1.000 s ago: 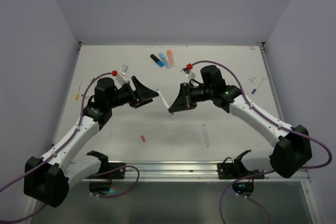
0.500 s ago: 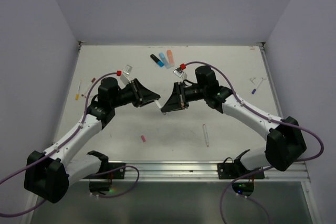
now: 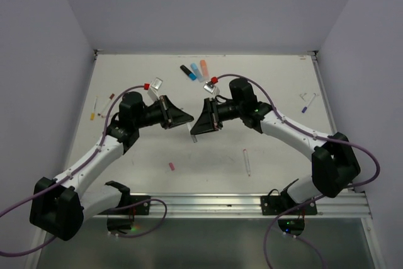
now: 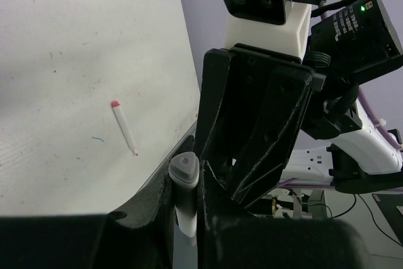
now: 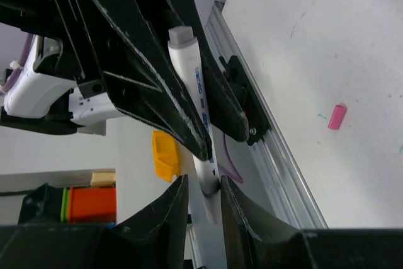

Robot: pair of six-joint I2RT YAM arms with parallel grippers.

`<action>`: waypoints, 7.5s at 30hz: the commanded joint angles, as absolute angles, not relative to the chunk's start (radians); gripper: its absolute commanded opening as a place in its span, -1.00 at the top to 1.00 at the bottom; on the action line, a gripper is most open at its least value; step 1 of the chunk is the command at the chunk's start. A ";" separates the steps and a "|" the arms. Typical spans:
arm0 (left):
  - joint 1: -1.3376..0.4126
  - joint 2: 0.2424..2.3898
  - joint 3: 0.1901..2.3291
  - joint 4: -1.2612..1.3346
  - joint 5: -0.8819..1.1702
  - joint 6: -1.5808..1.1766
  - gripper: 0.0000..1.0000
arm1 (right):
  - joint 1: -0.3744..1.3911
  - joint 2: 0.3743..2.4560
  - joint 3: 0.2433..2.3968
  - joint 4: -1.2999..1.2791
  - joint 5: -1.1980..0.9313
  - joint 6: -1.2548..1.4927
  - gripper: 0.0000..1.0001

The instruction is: Open the pen caps

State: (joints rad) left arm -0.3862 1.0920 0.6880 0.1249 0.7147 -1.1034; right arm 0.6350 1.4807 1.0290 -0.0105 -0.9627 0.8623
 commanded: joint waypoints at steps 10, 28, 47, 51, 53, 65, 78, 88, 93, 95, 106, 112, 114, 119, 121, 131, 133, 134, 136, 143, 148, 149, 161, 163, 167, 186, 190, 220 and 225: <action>-0.387 1.078 0.650 0.218 0.735 -1.158 1.00 | 0.646 1.540 1.101 0.146 -0.979 0.934 0.45; -0.356 1.029 0.810 -0.112 0.554 -0.997 -1.00 | 0.663 1.482 1.017 0.045 -0.882 0.881 1.00; -0.466 0.910 0.652 -0.068 0.535 -1.014 -0.66 | 0.606 1.566 1.212 -0.184 -0.537 0.983 1.00; -0.480 0.939 0.657 -0.052 0.532 -1.014 -0.58 | 0.607 1.562 1.212 -0.153 -0.549 1.028 1.00; -0.480 0.949 0.660 -0.041 0.528 -1.014 -0.49 | 0.611 1.552 1.198 -0.138 -0.561 1.038 1.00; -0.488 1.055 0.684 0.052 0.552 -1.019 -0.02 | 0.626 1.516 1.149 -0.092 -0.578 1.088 1.00; -0.491 1.086 0.677 0.121 0.613 -1.035 0.79 | 0.630 1.519 1.127 -0.057 -0.601 1.112 1.00; -0.489 1.046 0.409 0.849 0.822 -1.366 1.00 | 0.606 1.545 1.043 0.476 -0.762 1.201 1.00; -0.488 1.014 0.299 1.161 0.808 -1.545 1.00 | 0.549 1.581 0.962 0.910 -0.798 1.431 1.00; -0.488 0.985 0.308 1.117 0.821 -1.508 1.00 | 0.543 1.575 0.986 0.832 -0.782 1.386 1.00; -0.488 0.882 0.589 -0.503 0.318 -0.890 1.00 | 0.466 1.365 1.057 -0.537 -0.431 0.704 1.00; -0.491 0.735 0.437 -0.540 0.181 -0.989 1.00 | 0.382 1.213 0.928 -0.658 -0.357 0.667 1.00; -0.491 0.752 0.419 -0.538 0.164 -0.988 1.00 | 0.350 1.197 0.925 -0.702 -0.328 0.647 1.00; -0.497 0.828 0.390 -0.544 0.135 -0.991 1.00 | 0.244 1.200 0.910 -0.804 -0.310 0.598 1.00; -0.499 0.831 0.381 -0.540 0.130 -0.994 1.00 | 0.215 1.206 0.893 -0.808 -0.330 0.586 1.00; -0.505 0.925 0.339 -0.420 0.209 -0.974 1.00 | 0.181 1.281 0.884 -0.854 -0.268 0.523 1.00; -0.505 0.933 0.337 -0.410 0.216 -0.971 1.00 | 0.179 1.299 0.885 -0.864 -0.273 0.515 1.00; -0.503 0.937 0.337 -0.403 0.221 -0.971 0.99 | 0.178 1.308 0.885 -0.864 -0.272 0.514 1.00; -0.503 0.948 0.336 -0.391 0.232 -0.974 0.87 | 0.178 1.313 0.884 -0.864 -0.259 0.511 1.00; -0.505 0.982 0.339 -0.385 0.244 -0.971 0.60 | 0.175 1.342 0.861 -0.865 -0.267 0.496 1.00; -0.505 0.980 0.324 -0.380 0.244 -0.979 0.52 | 0.172 1.373 0.854 -0.879 -0.271 0.482 1.00; -0.505 0.982 0.324 -0.377 0.244 -0.982 0.51 | 0.170 1.373 0.851 -0.879 -0.279 0.477 1.00; -0.503 1.049 0.328 -0.316 0.253 -0.986 0.42 | 0.172 1.434 0.847 -0.926 -0.262 0.402 1.00; -0.505 1.069 0.337 -0.318 0.245 -0.979 0.40 | 0.172 1.443 0.850 -0.931 -0.265 0.391 1.00; -0.503 1.094 0.373 -0.327 0.232 -0.962 0.39 | 0.173 1.448 0.844 -0.936 -0.273 0.384 1.00; -0.503 1.080 0.394 -0.368 0.215 -0.945 0.09 | 0.301 1.529 0.833 -0.928 -0.259 0.403 0.71; -0.503 1.057 0.382 -0.365 0.221 -0.950 -0.01 | 0.302 1.551 0.838 -0.928 -0.265 0.397 0.44; -0.505 1.011 0.677 -0.342 0.238 -0.690 -0.22 | 0.003 1.894 1.573 -0.692 0.247 0.663 0.06; -0.503 1.017 0.646 -0.295 0.265 -0.667 -0.26 | -0.093 1.977 1.641 -0.706 0.330 0.655 0.05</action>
State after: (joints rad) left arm -0.4999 1.0107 0.6617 -0.3813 0.2325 -0.7151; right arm -0.0437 1.9770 1.5841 -0.7116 0.2073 0.6273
